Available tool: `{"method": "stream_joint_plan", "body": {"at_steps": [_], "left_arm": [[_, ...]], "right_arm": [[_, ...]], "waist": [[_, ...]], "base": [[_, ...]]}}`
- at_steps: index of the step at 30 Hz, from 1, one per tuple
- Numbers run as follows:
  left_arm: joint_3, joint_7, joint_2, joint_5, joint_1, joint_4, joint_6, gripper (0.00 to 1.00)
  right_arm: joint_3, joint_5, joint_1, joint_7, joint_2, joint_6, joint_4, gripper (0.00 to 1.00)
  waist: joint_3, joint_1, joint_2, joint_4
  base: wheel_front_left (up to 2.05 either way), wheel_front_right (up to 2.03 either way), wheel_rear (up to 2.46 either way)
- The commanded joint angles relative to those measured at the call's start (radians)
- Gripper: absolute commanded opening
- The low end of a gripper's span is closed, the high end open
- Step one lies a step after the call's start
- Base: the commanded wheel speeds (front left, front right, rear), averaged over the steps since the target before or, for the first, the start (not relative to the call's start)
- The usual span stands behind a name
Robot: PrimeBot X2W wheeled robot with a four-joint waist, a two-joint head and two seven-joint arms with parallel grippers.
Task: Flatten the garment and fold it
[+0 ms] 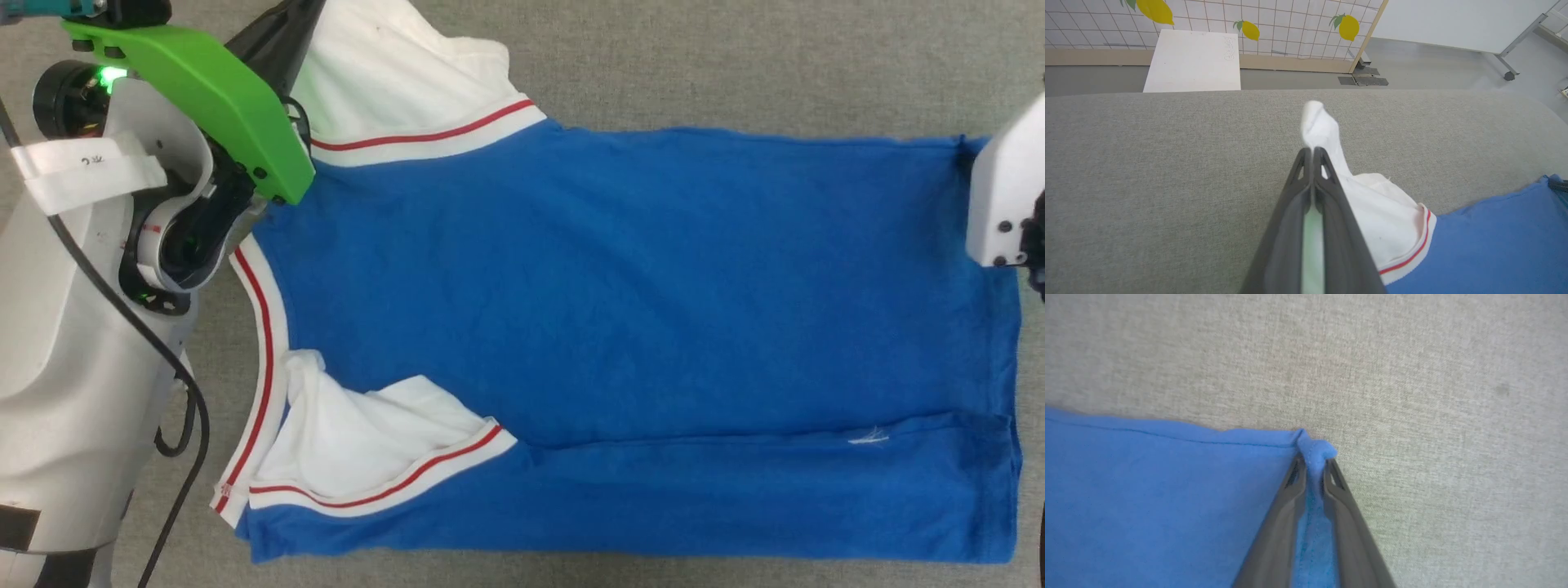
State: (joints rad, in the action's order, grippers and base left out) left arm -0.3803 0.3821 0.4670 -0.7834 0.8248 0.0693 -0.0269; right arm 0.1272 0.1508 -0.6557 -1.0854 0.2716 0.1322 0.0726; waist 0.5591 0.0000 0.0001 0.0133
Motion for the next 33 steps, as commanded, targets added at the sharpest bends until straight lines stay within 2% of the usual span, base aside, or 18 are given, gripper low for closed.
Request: {"method": "stream_joint_plan", "body": {"at_steps": [1, 6, 8, 14, 15, 22, 29, 33], "left_arm": [[0.005, -0.015, 0.003, -0.002, -0.013, -0.003, 0.008, 0.00], [0.031, -0.055, 0.005, -0.039, -0.057, -0.027, 0.029, 0.00], [0.034, -0.058, 0.022, -0.040, -0.096, -0.047, 0.029, 0.00], [0.061, -0.075, 0.041, -0.071, -0.272, -0.142, -0.023, 0.00], [0.068, -0.082, 0.046, -0.079, -0.346, -0.176, -0.045, 0.00], [0.083, -0.117, 0.025, -0.130, -0.607, -0.259, -0.119, 0.00], [0.088, -0.153, -0.003, -0.165, -0.772, -0.224, -0.155, 0.00], [0.074, -0.149, -0.014, -0.174, -0.821, -0.160, -0.165, 0.00]], "right_arm": [[0.009, 0.004, 0.005, 0.022, -0.004, -0.002, 0.007, 0.00], [0.029, 0.032, 0.034, 0.098, -0.008, -0.002, -0.025, 0.00], [0.038, 0.052, 0.064, 0.121, -0.008, -0.002, -0.037, 0.00], [0.067, 0.093, 0.199, 0.166, -0.008, -0.002, -0.062, 0.00], [0.078, 0.103, 0.247, 0.177, -0.018, -0.002, -0.063, 0.00], [0.115, 0.123, 0.398, 0.201, -0.058, -0.002, -0.066, 0.00], [0.117, 0.128, 0.488, 0.215, -0.091, -0.002, -0.054, 0.00], [0.112, 0.119, 0.519, 0.221, -0.103, -0.002, -0.031, 0.00]], "waist": [[-0.032, 0.0000, -0.0001, -0.005], [-0.119, 0.0000, -0.0001, -0.012], [-0.157, 0.0000, -0.0001, -0.014], [-0.253, 0.0000, -0.0001, -0.015], [-0.278, 0.0000, -0.0001, -0.014], [-0.344, 0.0000, -0.0001, 0.002], [-0.369, 0.0000, -0.0001, 0.003], [-0.373, 0.0000, -0.0001, 0.005]], "base": [[0.00, 0.00, 0.00], [0.00, 0.00, 0.00], [0.00, 0.00, 0.00], [0.00, 0.00, 0.00], [0.00, 0.00, 0.00], [0.00, 0.00, 0.00], [0.00, 0.00, 0.00], [0.00, 0.00, 0.00]]}}
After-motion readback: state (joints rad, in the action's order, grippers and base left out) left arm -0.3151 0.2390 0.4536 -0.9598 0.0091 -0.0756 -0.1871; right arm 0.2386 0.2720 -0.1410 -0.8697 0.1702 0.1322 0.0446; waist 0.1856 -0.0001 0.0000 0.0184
